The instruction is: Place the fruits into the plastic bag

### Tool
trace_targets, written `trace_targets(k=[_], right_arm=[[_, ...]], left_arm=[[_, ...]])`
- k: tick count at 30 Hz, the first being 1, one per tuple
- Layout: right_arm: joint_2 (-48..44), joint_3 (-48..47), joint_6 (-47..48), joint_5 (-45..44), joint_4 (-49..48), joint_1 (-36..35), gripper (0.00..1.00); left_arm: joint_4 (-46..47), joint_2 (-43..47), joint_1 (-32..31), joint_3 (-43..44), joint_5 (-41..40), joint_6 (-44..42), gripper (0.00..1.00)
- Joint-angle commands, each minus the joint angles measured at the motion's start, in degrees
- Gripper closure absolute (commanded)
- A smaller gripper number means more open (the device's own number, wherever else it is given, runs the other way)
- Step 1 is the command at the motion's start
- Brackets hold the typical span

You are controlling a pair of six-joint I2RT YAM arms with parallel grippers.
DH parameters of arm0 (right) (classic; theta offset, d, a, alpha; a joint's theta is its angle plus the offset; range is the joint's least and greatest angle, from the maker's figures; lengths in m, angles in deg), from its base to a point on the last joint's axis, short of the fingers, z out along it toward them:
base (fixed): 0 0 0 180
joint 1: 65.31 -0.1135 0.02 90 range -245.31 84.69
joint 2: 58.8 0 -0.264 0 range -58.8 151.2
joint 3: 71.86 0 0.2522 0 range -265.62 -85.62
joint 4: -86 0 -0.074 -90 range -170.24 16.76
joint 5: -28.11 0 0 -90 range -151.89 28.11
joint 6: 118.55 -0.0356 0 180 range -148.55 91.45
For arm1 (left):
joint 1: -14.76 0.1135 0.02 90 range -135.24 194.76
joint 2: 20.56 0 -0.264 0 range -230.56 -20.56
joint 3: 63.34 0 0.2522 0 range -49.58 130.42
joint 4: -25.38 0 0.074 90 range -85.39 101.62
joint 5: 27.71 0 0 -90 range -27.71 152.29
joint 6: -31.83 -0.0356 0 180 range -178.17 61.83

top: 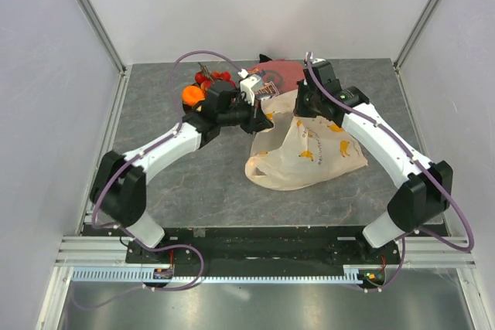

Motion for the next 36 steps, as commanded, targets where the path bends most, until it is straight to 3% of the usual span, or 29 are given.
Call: trace_targets(k=[1, 5, 7, 11, 12, 15, 20, 24, 26, 32, 36], right_arm=[[3.24, -6.33, 5.72, -4.28, -0.18, 0.50, 0.96], [5.53, -10.20, 8.19, -5.60, 0.17, 0.94, 0.88], [5.88, -11.09, 8.63, -5.77, 0.78, 1.21, 0.76], [3.69, -12.32, 8.98, -4.02, 2.54, 1.12, 0.43], [1.77, -12.23, 8.90, -3.67, 3.15, 1.12, 0.30], [-4.19, -10.05, 8.90, -1.47, 5.35, 1.03, 0.18], [-17.82, 0.92, 4.87, -0.59, 5.19, 0.86, 0.14], [-28.63, 7.35, 2.14, 7.21, 0.98, -0.98, 0.16], [-29.80, 10.60, -0.06, 8.55, 1.05, -5.98, 0.19], [-29.45, 15.18, -13.94, -7.06, 1.66, -30.84, 0.23], [-23.66, 16.33, -20.01, -17.87, 5.27, -46.47, 0.23]], left_arm=[[-0.53, 9.88, -0.21, -1.58, 12.29, 11.94, 0.98], [-0.88, 13.68, -0.48, -3.95, 15.01, 16.43, 0.98], [-2.99, 14.04, -0.48, -4.22, 15.28, 18.37, 0.99], [-4.22, 13.25, -0.48, -3.61, 15.38, 20.83, 0.98], [-4.66, 13.07, -0.48, -3.43, 14.76, 21.36, 0.98], [-7.73, 12.89, -0.39, -1.94, 10.72, 21.28, 0.98], [-9.58, 11.75, -0.39, 0.35, 8.78, 22.94, 0.98], [-10.90, 9.99, -0.30, 1.67, 9.31, 25.84, 0.98], [-11.78, 9.99, -0.30, 2.11, 8.26, 26.11, 0.98], [-14.68, 10.52, 0.58, 2.64, 5.71, 26.72, 0.98], [-16.26, 11.57, 0.84, 2.38, 5.35, 27.43, 0.98]])
